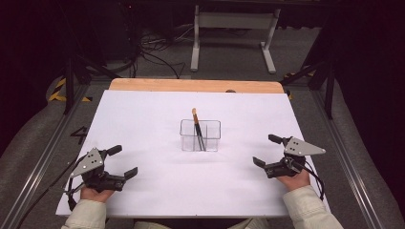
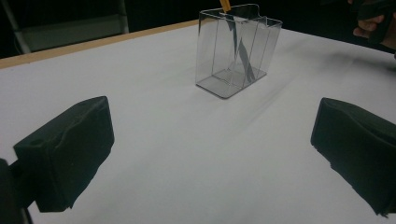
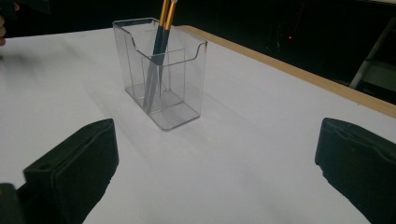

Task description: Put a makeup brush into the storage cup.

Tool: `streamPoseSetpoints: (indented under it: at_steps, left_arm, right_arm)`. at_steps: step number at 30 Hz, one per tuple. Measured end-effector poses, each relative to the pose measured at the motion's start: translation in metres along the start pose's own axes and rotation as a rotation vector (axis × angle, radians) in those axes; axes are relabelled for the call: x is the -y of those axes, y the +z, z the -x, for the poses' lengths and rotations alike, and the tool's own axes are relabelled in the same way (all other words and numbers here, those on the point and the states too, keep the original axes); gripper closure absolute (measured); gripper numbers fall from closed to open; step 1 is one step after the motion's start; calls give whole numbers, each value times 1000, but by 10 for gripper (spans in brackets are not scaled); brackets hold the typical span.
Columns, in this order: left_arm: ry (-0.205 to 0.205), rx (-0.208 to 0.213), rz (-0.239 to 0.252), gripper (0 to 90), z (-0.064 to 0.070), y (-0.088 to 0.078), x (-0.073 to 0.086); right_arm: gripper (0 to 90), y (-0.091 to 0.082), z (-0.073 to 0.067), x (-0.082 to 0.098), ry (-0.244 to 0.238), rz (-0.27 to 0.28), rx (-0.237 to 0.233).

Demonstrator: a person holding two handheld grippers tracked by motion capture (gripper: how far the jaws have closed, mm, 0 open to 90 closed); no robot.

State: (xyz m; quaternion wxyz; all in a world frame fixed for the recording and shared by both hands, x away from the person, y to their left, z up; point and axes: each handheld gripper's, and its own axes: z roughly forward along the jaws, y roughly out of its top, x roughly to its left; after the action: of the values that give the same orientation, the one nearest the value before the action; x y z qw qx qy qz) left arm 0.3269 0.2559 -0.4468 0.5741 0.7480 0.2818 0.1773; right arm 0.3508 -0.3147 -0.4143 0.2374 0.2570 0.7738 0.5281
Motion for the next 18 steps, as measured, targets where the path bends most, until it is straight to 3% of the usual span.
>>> streamPoseSetpoints:
  at_steps: [11, 18]
  left_arm:
    - [1, -5, -11, 1, -1, 0, 5]
    - [-20, -11, -5, 1, -2, 3, 9]
  right_arm:
    - [0, 4, -1, 15, 34, 0, 9]
    - [0, 6, -3, 26, 45, -9, 26]
